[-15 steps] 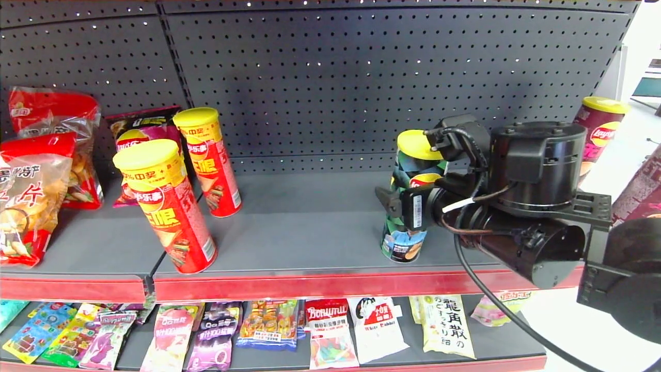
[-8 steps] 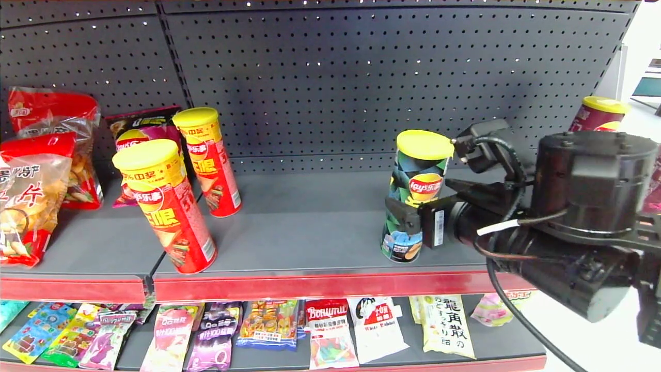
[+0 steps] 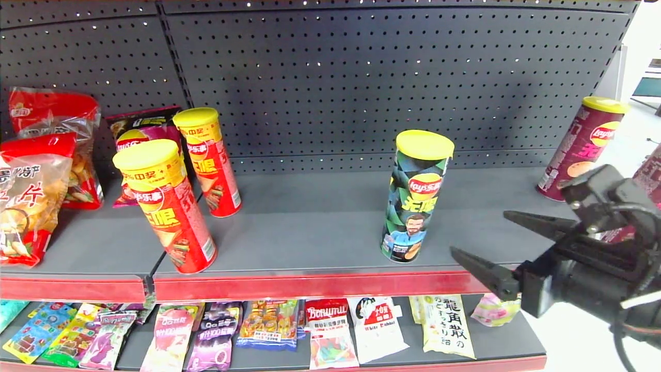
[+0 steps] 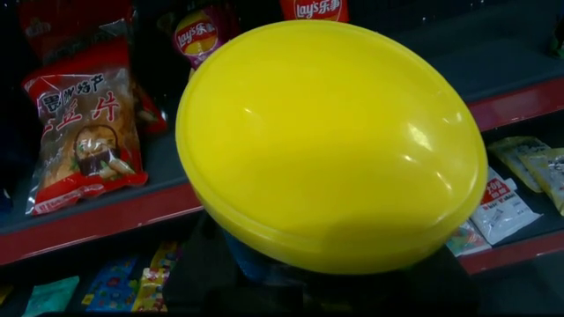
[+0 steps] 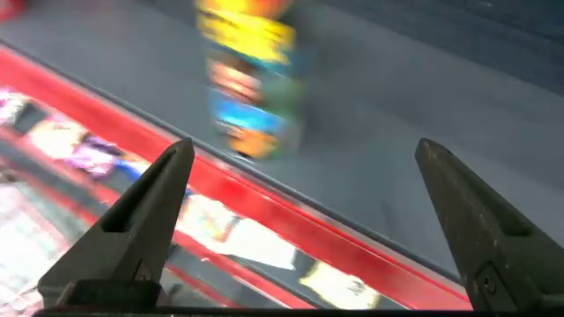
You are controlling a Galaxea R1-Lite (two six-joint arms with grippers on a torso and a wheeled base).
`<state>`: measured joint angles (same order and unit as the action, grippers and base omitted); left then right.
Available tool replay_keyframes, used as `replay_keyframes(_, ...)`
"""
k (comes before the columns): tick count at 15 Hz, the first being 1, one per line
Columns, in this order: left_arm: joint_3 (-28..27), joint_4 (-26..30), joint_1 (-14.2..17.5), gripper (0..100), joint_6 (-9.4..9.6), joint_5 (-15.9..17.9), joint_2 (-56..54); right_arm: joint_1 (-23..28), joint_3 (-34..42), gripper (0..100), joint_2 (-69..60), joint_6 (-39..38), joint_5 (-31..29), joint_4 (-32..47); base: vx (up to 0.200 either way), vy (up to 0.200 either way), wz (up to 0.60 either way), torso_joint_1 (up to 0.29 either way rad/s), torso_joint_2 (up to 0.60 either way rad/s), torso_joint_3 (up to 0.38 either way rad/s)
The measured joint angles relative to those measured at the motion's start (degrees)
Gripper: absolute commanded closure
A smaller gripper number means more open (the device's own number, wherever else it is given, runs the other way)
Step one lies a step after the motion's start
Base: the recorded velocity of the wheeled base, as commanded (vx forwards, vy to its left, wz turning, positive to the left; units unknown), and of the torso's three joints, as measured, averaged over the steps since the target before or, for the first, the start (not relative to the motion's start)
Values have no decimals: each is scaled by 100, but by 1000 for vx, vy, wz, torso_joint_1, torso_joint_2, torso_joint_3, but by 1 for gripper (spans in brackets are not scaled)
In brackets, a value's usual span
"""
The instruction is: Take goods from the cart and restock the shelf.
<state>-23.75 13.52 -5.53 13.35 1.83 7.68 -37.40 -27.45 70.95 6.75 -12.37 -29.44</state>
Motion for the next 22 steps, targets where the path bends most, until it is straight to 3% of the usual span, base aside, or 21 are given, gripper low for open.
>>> replay_keyframes(2,-26,2,0,100,0,0,23,728,422,0,-742,274,436,137,0,0,0,0,0,0)
replay_keyframes(4,-39,0,0,100,2,2,52,1178,709,0,-1670,416,600,831,0,0,0,0,0,0)
replay_keyframes(7,-69,-2,0,100,2,33,155,1497,909,0,-3278,471,666,2299,0,0,0,0,0,0)
replay_keyframes(12,-150,-39,-9,100,9,679,389,1681,1217,0,-5897,340,349,4503,0,0,0,0,0,0)
replay_keyframes(13,-158,-37,-11,100,-5,947,422,1693,1418,0,-6290,189,296,4646,0,0,0,0,0,0)
replay_keyframes(18,-106,-20,-5,100,-121,963,458,1514,1999,0,-7013,-394,529,4173,0,0,0,0,0,0)
replay_keyframes(20,-94,-20,-5,100,-202,945,478,1532,2021,0,-7024,-394,165,4169,0,0,0,0,0,0)
replay_keyframes(22,-94,-22,0,100,-229,934,507,1880,1999,0,-6756,-396,-475,4158,0,0,0,0,0,0)
